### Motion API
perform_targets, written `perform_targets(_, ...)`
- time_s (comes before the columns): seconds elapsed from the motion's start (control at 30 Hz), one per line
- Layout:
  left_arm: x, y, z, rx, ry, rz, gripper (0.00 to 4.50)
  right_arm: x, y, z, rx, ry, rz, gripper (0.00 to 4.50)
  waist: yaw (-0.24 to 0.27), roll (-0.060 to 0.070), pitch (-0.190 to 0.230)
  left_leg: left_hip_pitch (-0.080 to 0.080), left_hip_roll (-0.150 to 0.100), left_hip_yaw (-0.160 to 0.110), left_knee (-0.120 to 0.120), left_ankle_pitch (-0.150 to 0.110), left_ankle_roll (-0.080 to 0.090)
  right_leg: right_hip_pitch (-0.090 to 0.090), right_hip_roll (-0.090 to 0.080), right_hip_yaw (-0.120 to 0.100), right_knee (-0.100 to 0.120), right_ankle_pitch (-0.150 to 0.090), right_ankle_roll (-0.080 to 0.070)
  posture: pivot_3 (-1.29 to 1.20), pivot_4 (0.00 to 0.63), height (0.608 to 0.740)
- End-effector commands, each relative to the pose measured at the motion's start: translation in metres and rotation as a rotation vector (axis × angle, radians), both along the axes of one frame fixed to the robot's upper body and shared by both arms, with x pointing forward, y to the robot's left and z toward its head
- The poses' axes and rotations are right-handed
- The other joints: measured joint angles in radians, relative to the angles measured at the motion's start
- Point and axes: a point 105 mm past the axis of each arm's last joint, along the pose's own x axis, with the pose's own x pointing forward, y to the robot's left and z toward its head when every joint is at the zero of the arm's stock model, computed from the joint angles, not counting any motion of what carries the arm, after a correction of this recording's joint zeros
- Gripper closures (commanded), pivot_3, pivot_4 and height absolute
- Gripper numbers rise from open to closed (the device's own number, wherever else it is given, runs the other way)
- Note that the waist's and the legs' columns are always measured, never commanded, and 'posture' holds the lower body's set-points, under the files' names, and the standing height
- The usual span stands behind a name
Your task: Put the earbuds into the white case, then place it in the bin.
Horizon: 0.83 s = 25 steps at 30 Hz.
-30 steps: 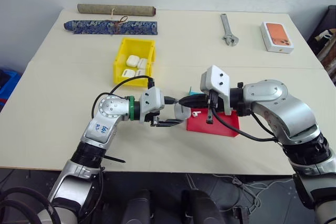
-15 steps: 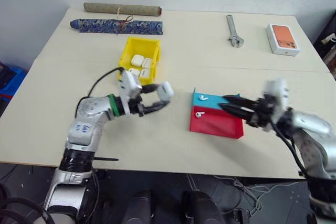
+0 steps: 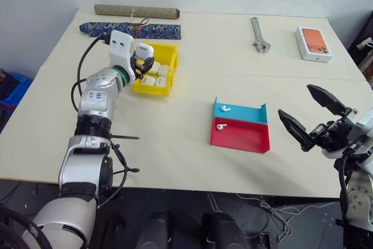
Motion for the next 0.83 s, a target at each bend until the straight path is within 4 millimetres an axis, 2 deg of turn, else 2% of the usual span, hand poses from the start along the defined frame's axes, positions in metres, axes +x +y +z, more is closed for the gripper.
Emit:
perform_targets(0.03, 0.007, -0.012, 0.005, 0.050, -0.050, -0.029, 1.74, -0.007, 0.007, 0.003, -0.032, -0.034, 0.020, 0.04, 0.001, 0.000, 0.000, 0.000, 0.000, 0.000, 0.000, 0.000, 0.000, 0.000, 0.000, 0.000, 0.000, 0.000, 0.000, 0.00, 0.150, 0.740)
perform_targets(0.1, 0.010, -0.018, 0.012, 0.027, -0.073, -0.030, 1.00, -0.007, 0.007, -0.002, -0.036, -0.015, 0.020, 0.00, 0.002, 0.000, 0.000, 0.000, 0.000, 0.001, 0.000, 0.000, 0.000, 0.000, 0.000, 0.000, 0.000, 0.000, 0.000, 0.00, 0.150, 0.740)
perform_targets(0.17, 0.009, -0.021, 0.022, 0.008, -0.115, -0.059, 0.46, -0.008, 0.008, -0.004, -0.033, -0.006, 0.019, 0.00, 0.001, -0.001, 0.001, -0.001, 0.000, 0.001, 0.000, 0.000, 0.000, -0.001, 0.000, 0.000, 0.000, 0.000, 0.000, 0.00, 0.150, 0.740)
perform_targets(0.2, 0.005, -0.022, 0.027, 0.019, -0.140, -0.118, 0.14, -0.009, 0.008, -0.007, -0.037, 0.004, 0.023, 0.00, 0.001, -0.001, 0.001, -0.002, 0.000, 0.001, 0.000, 0.000, 0.000, -0.002, 0.000, 0.000, 0.000, 0.000, 0.000, 0.00, 0.150, 0.740)
perform_targets(0.27, -0.003, -0.019, 0.032, 0.048, -0.172, -0.197, 0.02, -0.011, 0.007, -0.011, -0.051, 0.023, 0.034, 0.00, -0.003, -0.001, 0.001, -0.002, 0.000, 0.001, 0.000, 0.000, 0.000, -0.002, 0.000, 0.000, 0.000, 0.000, 0.000, 0.00, 0.150, 0.740)
perform_targets(0.4, -0.059, -0.003, 0.037, 0.093, -0.225, -0.524, 0.02, -0.011, -0.005, -0.015, -0.103, 0.065, 0.047, 0.00, -0.031, -0.001, 0.001, 0.002, 0.001, 0.005, -0.003, 0.000, -0.001, -0.002, 0.002, 0.002, 0.001, 0.000, 0.000, 0.00, 0.150, 0.740)
perform_targets(0.5, -0.131, 0.034, 0.006, 0.311, -0.224, -0.685, 0.02, -0.012, -0.021, -0.023, -0.266, 0.101, 0.089, 0.00, -0.051, -0.001, 0.001, 0.009, 0.002, 0.007, -0.008, 0.000, -0.003, 0.001, 0.002, 0.007, 0.001, -0.001, -0.001, 0.00, 0.150, 0.740)
perform_targets(0.53, -0.146, 0.041, 0.000, 0.335, -0.213, -0.697, 0.02, -0.012, -0.025, -0.023, -0.307, 0.100, 0.097, 0.00, -0.058, 0.000, 0.001, 0.011, 0.002, 0.008, -0.011, 0.000, -0.003, 0.002, 0.001, 0.009, 0.001, -0.001, -0.001, 0.00, 0.150, 0.740)
perform_targets(0.57, -0.161, 0.058, -0.010, 0.326, -0.145, -0.669, 0.02, -0.011, -0.028, -0.026, -0.370, 0.108, 0.124, 0.00, -0.056, -0.001, 0.001, 0.012, 0.003, 0.009, -0.013, 0.001, -0.003, 0.002, 0.002, 0.010, 0.000, -0.001, -0.002, 0.00, 0.150, 0.740)
perform_targets(0.67, -0.196, 0.092, -0.039, 0.407, 0.003, -0.571, 0.02, -0.007, -0.038, -0.031, -0.466, 0.149, 0.182, 0.00, -0.054, -0.002, 0.001, 0.012, 0.003, 0.008, -0.011, 0.001, -0.002, 0.002, 0.000, 0.010, -0.003, -0.001, -0.003, 0.00, 0.150, 0.740)
perform_targets(0.77, -0.221, 0.110, -0.063, 0.424, 0.098, -0.510, 0.02, -0.004, -0.045, -0.034, -0.527, 0.192, 0.239, 0.00, -0.035, -0.002, 0.001, 0.014, 0.002, 0.005, -0.011, -0.002, 0.004, 0.006, -0.002, 0.009, -0.005, -0.002, -0.003, 0.00, 0.150, 0.740)
perform_targets(0.83, -0.229, 0.117, -0.070, 0.433, 0.125, -0.479, 0.02, -0.002, -0.050, -0.035, -0.545, 0.208, 0.255, 0.00, -0.030, -0.001, 0.001, 0.014, 0.002, 0.005, -0.012, -0.003, 0.007, 0.008, -0.003, 0.009, -0.009, -0.001, -0.005, 0.00, 0.150, 0.740)
